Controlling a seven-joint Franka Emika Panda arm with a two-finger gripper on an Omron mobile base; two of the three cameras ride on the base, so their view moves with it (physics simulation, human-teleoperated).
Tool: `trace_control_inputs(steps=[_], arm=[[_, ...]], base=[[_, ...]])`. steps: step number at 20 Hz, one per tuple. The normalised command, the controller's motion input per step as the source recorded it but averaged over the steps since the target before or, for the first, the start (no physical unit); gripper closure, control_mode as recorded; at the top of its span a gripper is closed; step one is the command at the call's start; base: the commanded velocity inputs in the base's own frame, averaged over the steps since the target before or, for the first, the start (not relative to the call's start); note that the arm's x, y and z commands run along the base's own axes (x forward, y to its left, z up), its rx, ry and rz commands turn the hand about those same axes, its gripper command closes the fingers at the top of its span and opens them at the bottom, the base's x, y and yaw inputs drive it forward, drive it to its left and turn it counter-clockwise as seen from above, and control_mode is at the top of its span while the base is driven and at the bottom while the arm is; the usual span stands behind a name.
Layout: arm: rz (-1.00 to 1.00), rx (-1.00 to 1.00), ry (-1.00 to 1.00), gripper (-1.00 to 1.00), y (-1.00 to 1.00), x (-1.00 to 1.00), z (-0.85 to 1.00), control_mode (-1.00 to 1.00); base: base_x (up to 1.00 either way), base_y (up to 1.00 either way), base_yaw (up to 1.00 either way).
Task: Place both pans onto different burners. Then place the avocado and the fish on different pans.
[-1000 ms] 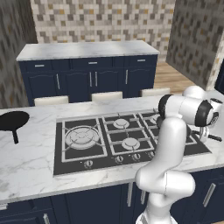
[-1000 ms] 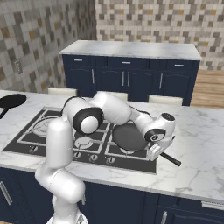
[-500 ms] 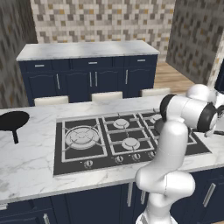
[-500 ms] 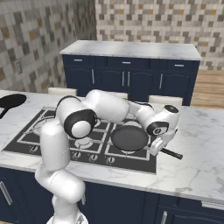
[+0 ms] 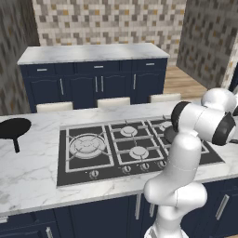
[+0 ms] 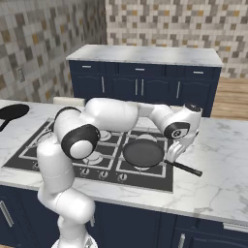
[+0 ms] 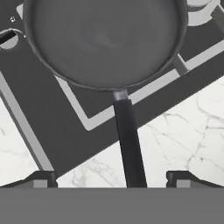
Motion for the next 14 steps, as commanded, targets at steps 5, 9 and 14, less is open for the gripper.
trace_control_inputs(steps=[5, 9, 14], arm=[[-0.07, 0.09, -0.04, -1.00, -0.29, -0.07, 0.04, -1.00], [-0.30, 0.03, -0.10, -1.00, -0.41, -0.17, 0.06, -1.00], [-0.36, -0.02, -0.06, -1.00, -0.34, -0.01, 0.05, -1.00]], base=[[0.00, 0.00, 0.00], [0.00, 0.00, 0.00], [0.00, 0.00, 0.00]])
